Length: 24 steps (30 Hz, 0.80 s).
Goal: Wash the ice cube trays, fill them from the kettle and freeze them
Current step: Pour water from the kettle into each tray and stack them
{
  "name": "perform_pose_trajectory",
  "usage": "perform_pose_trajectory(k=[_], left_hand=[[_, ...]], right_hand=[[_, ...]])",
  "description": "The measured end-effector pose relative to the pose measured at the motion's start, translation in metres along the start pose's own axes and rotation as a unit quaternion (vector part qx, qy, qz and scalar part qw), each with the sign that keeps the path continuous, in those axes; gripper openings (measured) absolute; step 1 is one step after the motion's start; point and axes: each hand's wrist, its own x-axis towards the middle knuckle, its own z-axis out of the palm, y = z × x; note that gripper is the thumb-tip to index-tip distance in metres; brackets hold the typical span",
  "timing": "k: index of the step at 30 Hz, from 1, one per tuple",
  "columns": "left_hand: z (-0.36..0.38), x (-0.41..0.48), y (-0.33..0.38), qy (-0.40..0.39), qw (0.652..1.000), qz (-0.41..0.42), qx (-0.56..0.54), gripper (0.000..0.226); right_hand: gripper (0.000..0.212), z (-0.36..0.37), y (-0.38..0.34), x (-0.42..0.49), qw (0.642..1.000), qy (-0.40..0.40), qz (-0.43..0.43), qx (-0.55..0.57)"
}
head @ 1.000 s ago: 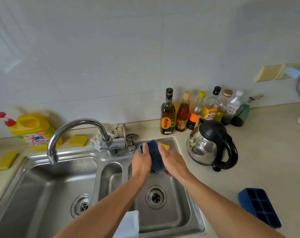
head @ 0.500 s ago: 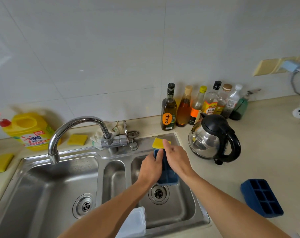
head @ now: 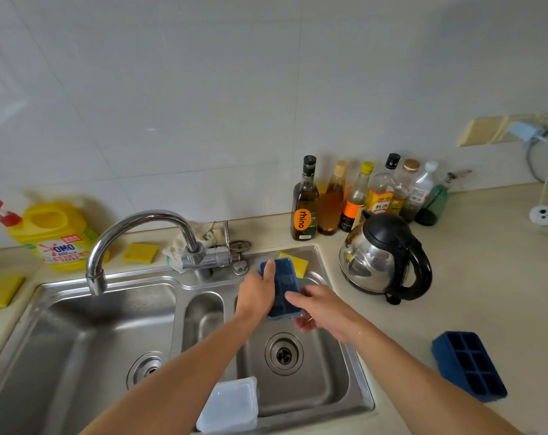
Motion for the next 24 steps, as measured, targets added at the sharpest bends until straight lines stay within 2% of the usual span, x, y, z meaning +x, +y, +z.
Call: perform_pose_trajectory(k=[5, 9, 14, 17, 20, 22, 24], left_hand=[[0.003, -0.011, 0.006, 0.016, 0.999, -0.028, -0.004, 0.051], [0.023, -0.03, 0.018, 0.0, 1.0, -0.017, -0.004, 0.052], [0.043, -0.044, 0.027, 0.004, 0.998, -0.043, -0.055, 0.048], [0.05, -0.045, 0.029, 0.013, 0.998, -0.046, -0.051, 0.049], [0.048, -0.041, 0.029, 0.059, 0.997, -0.046, -0.01, 0.051], [0.043, -0.039, 0.031, 0.093, 0.995, -0.034, 0.031, 0.049], [0.037, -0.04, 0.037, 0.112, 0.991, 0.016, 0.078, 0.043]], right_hand=[[0.034, -0.01, -0.005, -0.003, 1.0, -0.006, -0.014, -0.02], [0.04, -0.029, -0.013, -0.001, 0.997, 0.032, -0.019, 0.064], [0.04, -0.045, -0.01, 0.008, 0.998, 0.054, -0.04, 0.021], [0.042, -0.054, -0.006, 0.007, 0.999, 0.038, -0.037, -0.01], [0.048, -0.066, 0.001, 0.004, 0.998, -0.01, -0.027, -0.052], [0.039, -0.07, 0.005, 0.002, 0.996, -0.068, -0.034, -0.054], [0.023, -0.075, 0.005, 0.001, 0.992, -0.101, -0.062, -0.052]])
